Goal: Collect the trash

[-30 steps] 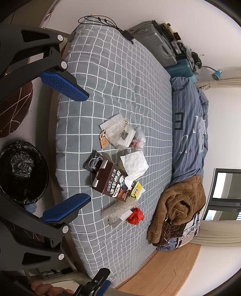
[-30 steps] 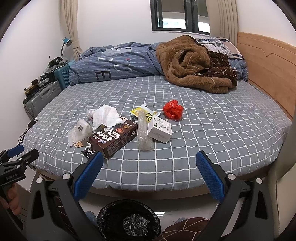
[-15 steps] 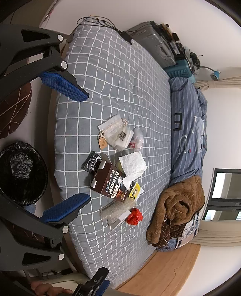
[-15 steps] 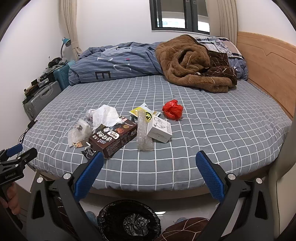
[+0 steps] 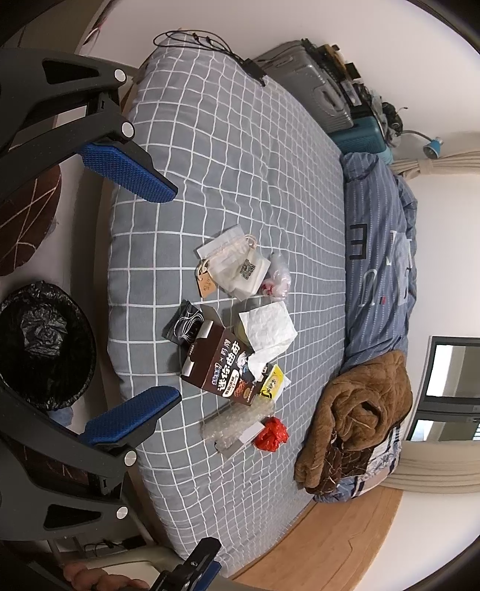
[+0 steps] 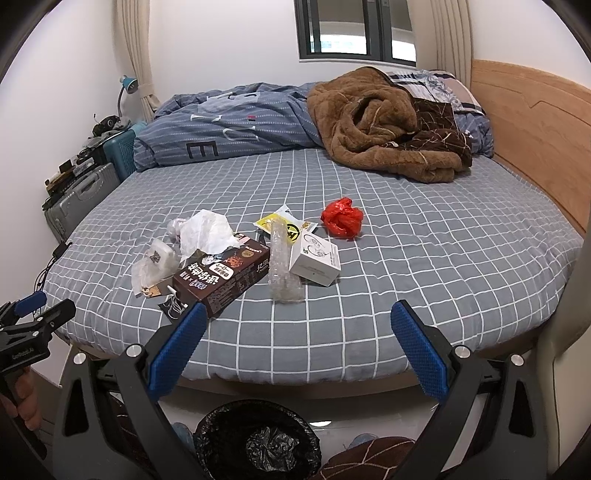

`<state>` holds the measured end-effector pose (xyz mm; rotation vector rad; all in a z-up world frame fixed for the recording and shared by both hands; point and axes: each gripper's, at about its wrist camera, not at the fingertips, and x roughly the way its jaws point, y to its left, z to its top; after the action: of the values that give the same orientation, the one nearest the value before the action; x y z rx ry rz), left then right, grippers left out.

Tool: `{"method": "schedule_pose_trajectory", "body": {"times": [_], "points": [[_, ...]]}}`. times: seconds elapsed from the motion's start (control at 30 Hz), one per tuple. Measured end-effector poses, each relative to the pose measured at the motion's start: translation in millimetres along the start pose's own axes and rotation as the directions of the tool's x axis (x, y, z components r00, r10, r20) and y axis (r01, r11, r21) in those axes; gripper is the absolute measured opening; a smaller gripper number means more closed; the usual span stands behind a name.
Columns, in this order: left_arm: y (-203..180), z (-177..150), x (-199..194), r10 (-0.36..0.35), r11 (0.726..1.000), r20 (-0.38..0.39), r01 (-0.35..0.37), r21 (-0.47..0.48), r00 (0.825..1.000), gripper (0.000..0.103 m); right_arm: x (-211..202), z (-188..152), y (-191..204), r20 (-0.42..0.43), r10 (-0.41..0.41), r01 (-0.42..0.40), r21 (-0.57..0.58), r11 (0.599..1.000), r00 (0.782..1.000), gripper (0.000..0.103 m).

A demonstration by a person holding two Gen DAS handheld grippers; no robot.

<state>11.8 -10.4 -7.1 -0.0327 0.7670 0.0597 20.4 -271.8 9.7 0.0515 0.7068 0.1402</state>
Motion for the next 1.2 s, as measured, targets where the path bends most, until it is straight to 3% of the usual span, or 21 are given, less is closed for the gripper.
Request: {"method": "schedule_pose_trajectory", "body": {"times": [0.23,0.63,1.2], "points": [[8.4,17.3,34.5,0.003,1.000,-0.030,-0.003,-0.013,1.000,0.097,31.7,11.6,-1.7,-0.039,-0.003,0.003,-0.004,1.000,0.999,0.096],[25.6,52.4,125.5,0.011,1.000,-0.097,-0.014,-0.022,0.995,0.097,120.2,44.3,-14.5,-0.105,-0.033,0.033,0.000,0.999,0.994,0.096],[35.3,77.9,246.8,0.036,0.999,-0.193,-0.036,0.005,0.980,0.097,240.6,61.3,-46.6,-0.227,0.006,0.018,0.104,0.994,0.974,0.096]]}}
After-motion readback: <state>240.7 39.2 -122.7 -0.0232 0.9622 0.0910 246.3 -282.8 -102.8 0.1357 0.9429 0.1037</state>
